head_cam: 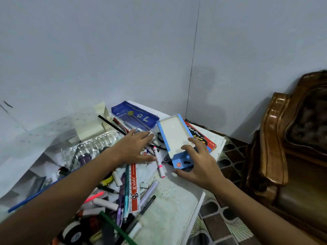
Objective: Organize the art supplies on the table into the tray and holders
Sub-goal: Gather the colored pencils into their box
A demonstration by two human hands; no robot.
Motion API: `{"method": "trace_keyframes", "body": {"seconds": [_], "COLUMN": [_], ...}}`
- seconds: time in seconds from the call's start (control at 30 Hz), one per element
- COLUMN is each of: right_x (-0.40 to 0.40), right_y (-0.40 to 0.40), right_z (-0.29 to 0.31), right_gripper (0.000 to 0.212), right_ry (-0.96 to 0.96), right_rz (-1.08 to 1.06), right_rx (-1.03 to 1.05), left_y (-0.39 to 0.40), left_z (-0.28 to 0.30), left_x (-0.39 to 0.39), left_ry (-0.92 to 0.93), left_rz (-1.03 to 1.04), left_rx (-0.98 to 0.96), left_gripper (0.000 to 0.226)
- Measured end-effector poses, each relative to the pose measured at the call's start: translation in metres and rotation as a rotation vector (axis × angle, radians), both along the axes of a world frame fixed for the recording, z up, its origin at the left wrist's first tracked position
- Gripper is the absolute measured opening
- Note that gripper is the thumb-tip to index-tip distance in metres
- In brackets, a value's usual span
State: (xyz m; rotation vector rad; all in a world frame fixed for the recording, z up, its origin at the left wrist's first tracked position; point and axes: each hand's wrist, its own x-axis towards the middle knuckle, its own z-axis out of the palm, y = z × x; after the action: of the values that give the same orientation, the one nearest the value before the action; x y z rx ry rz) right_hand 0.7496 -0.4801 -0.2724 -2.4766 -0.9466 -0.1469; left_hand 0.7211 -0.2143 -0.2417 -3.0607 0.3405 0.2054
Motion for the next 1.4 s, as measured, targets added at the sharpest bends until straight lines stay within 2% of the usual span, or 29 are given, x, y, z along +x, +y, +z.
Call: {"method": "trace_keyframes", "body": {"seconds": [0.17,0.23,0.3,0.4,0.5,0.57,0.73,0.9,0.97,1.1,1.17,1.27,1.4], "right_x": [0.018,0.027,0.036,0.050,0.064,0.074,0.086,0.056,0.029,-0.028,-0.045,-0.059,-0.057], "right_y": [-0.021,-0.029,-0.034,-0.035,-0.030,-0.024,-0.004,0.028,0.048,0.074,0.081,0.083,0.084], "right_z": [0.018,0.029,0.041,0.056,0.063,0.065,0.070,0.084,0.089,0.091,0.086,0.080,0.074], "right_gripper": [0.078,0.079,0.079,0.076,0.073,0.074,0.080,0.078,0.080,0.110,0.113,0.112,0.114], "right_ry": [-0.031,0.004,0.012,-0.129,-0.247,-0.259,-0.259,-0.256,-0.337,-0.452,-0.457,-0.338,-0.298], "right_rz": [0.107,0.200,0.308,0.490,0.650,0.740,0.893,1.015,1.084,1.160,1.156,1.187,1.186], "right_rx": [-0.016,-0.056,-0.085,-0.098,-0.117,-0.139,-0.253,-0.076,-0.106,-0.397,-0.481,-0.506,-0.557], "left_y": [-0.009,-0.013,-0.016,-0.020,-0.018,-0.015,-0.019,-0.040,-0.055,-0.085,-0.098,-0.112,-0.118], "left_z": [0.014,0.022,0.033,0.047,0.052,0.048,0.039,0.032,0.030,0.027,0.026,0.019,0.002], "left_x": [0.010,0.018,0.024,0.025,0.012,-0.003,-0.058,-0.131,-0.158,-0.203,-0.222,-0.243,-0.256], "left_ry": [-0.198,-0.296,-0.294,-0.236,-0.190,-0.264,-0.299,-0.282,-0.297,-0.445,-0.462,-0.469,-0.485], "left_rz": [-0.007,-0.058,-0.083,-0.105,-0.060,-0.054,0.191,0.533,0.655,0.735,0.788,0.848,0.823], "left_rx": [-0.140,-0.124,-0.065,0.069,0.050,0.025,-0.073,-0.013,0.020,0.084,0.101,0.098,-0.018], "left_gripper": [0.111,0.105,0.109,0.117,0.118,0.117,0.113,0.118,0.118,0.112,0.110,0.107,0.104]}}
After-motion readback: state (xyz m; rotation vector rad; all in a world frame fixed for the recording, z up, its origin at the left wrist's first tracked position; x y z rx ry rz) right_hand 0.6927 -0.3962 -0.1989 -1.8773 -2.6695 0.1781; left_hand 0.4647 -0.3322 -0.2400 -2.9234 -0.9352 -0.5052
